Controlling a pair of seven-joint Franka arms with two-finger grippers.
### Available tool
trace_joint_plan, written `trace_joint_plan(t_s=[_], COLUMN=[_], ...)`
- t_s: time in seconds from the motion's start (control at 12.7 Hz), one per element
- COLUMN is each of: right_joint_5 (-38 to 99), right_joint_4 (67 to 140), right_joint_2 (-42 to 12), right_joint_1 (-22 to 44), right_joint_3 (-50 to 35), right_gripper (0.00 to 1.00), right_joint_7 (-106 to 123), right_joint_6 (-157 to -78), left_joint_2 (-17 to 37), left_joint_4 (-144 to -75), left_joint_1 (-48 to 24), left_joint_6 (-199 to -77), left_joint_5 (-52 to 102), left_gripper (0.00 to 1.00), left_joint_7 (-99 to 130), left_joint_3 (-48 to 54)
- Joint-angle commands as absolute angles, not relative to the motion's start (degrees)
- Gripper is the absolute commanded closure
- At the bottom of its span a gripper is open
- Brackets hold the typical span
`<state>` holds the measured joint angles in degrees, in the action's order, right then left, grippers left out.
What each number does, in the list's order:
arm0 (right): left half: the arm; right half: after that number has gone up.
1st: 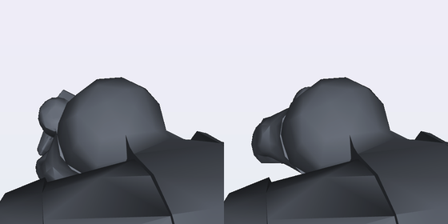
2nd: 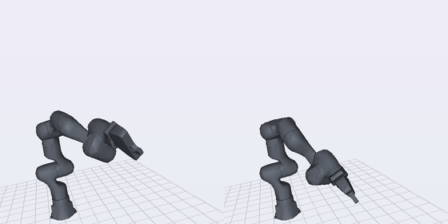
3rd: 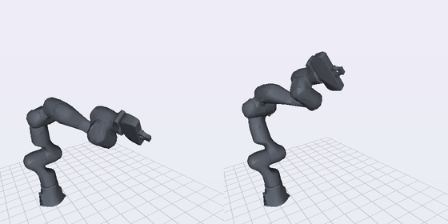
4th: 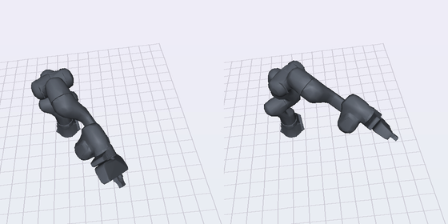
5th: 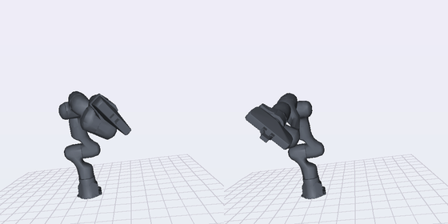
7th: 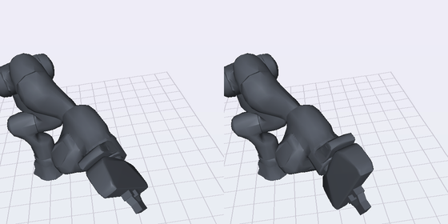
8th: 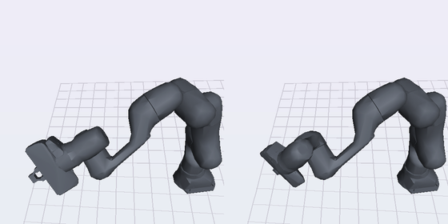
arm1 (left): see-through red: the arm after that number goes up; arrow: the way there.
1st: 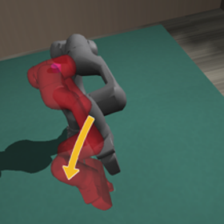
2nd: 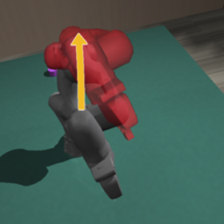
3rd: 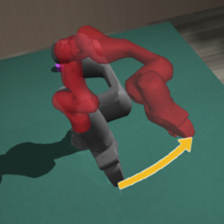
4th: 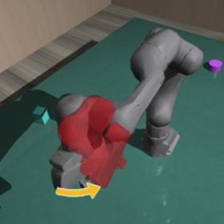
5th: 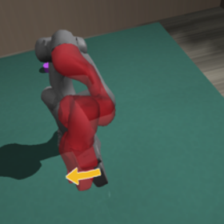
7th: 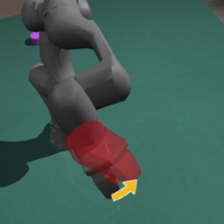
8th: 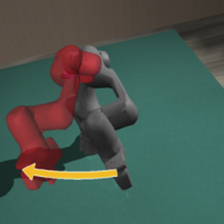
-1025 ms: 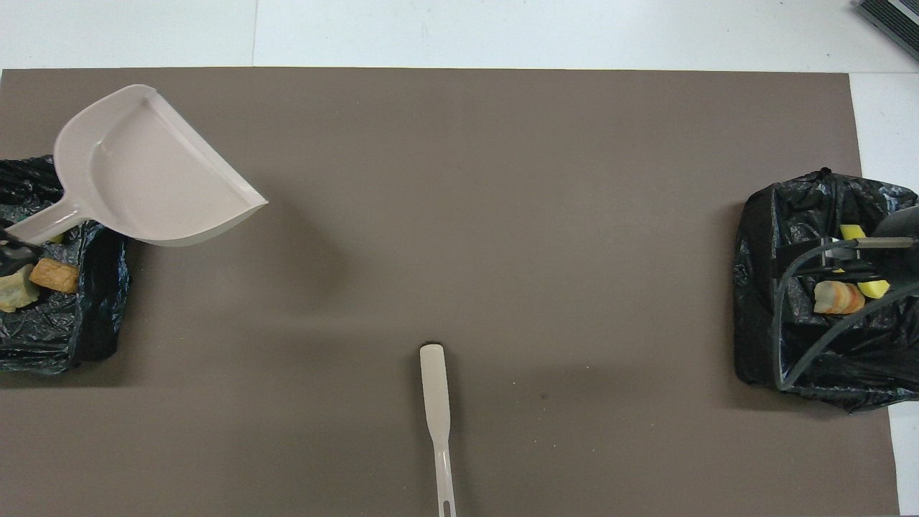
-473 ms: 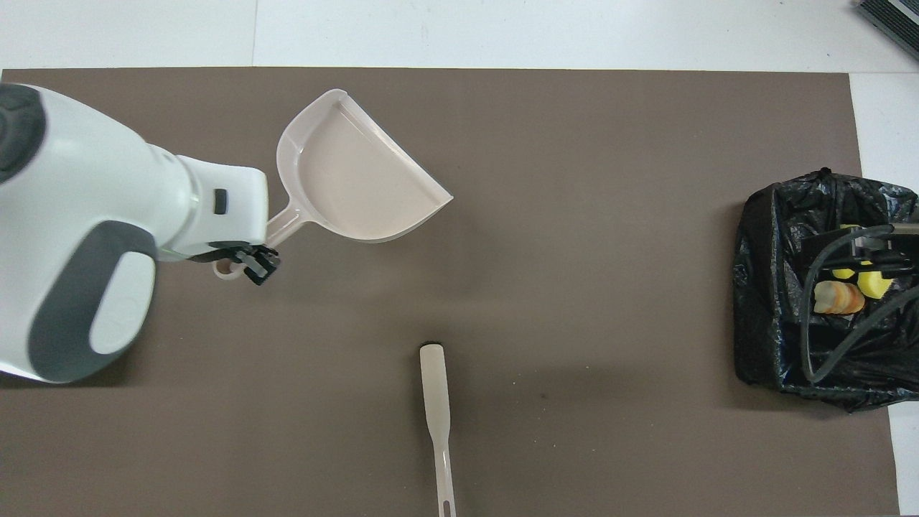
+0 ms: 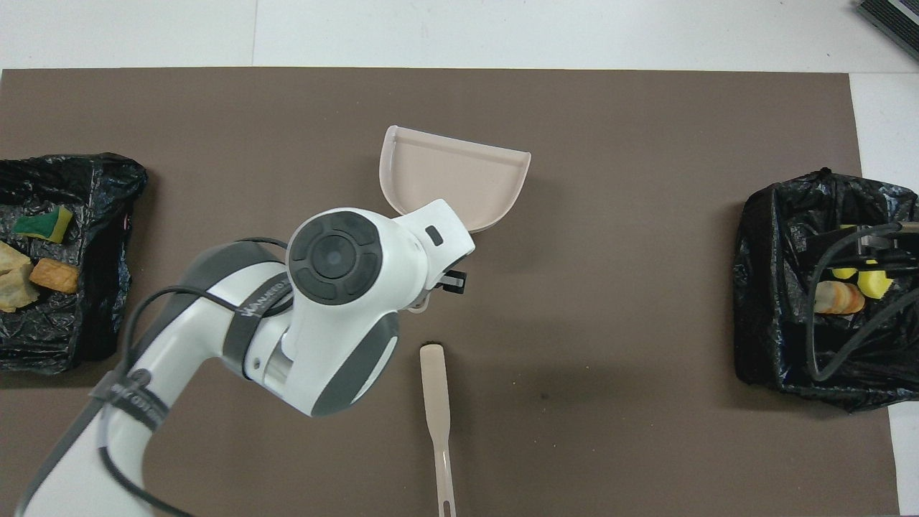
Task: Sweep and dump trash in bin
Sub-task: 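Bring the dustpan back with the left gripper toward the table center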
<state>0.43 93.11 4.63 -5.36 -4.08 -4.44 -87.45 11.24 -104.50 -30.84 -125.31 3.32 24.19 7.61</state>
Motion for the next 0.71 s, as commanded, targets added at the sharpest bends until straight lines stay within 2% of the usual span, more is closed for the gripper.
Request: trace_joint_plan(t_s=[0.0,0.39,0.63], right_joint_5=[0.3,-0.3,-0.3], right_joint_4=[91.8,91.9,91.8], right_joint_2=[4.0,4.0,4.0], right_joint_1=[-4.4,-4.0,-0.8], right_joint_3=[-3.5,-2.6,0.1], right_gripper=[0.0,0.0,0.0], right_joint_7=[-5.0,-5.0,-5.0], right_joint_6=[-85.9,-85.8,-85.6], left_joint_2=[15.0,15.7,16.0], left_joint_4=[-103.4,-105.9,-106.7], left_joint_1=[-33.7,-34.8,-35.8], left_joint_6=[-130.3,-130.1,-129.4], left_joint_5=[3.8,3.8,3.8], left_gripper=[1.0,1.0,1.0], left_joint_7=[38.4,38.4,38.8], left_joint_3=[6.4,6.4,6.3])
